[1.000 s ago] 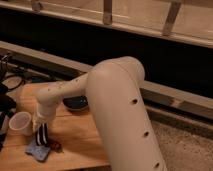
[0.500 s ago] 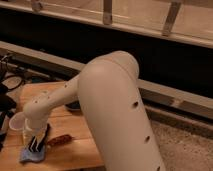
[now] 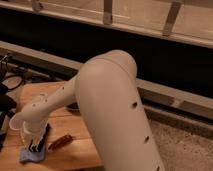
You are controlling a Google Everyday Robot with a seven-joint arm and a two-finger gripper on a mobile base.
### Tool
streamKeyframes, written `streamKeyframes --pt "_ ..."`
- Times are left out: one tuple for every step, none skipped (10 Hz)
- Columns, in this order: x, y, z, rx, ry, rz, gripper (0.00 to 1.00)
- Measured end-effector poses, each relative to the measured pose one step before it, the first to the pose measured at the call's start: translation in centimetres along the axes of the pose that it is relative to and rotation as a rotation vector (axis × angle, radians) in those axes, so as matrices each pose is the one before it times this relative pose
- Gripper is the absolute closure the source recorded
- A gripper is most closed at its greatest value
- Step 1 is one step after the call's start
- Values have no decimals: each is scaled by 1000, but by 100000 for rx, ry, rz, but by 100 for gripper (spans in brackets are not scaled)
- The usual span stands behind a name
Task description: Place the eraser on the white sponge
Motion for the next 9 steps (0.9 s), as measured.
streamKeyframes --pt "-11 -161 -120 768 -4 216 34" --pt "11 81 -215 824 -389 787 25" --pt "-252 -545 -470 780 -848 1347 20" --pt "-388 -930 -488 836 -767 1543 20" --pt "-147 -481 -201 343 -387 792 20" --pt "-70 -70 133 -371 222 644 20" --pt "-255 -539 301 -474 398 664 20" --pt "-389 -524 193 -480 428 499 20" --pt "-504 -326 378 -422 1033 -180 20"
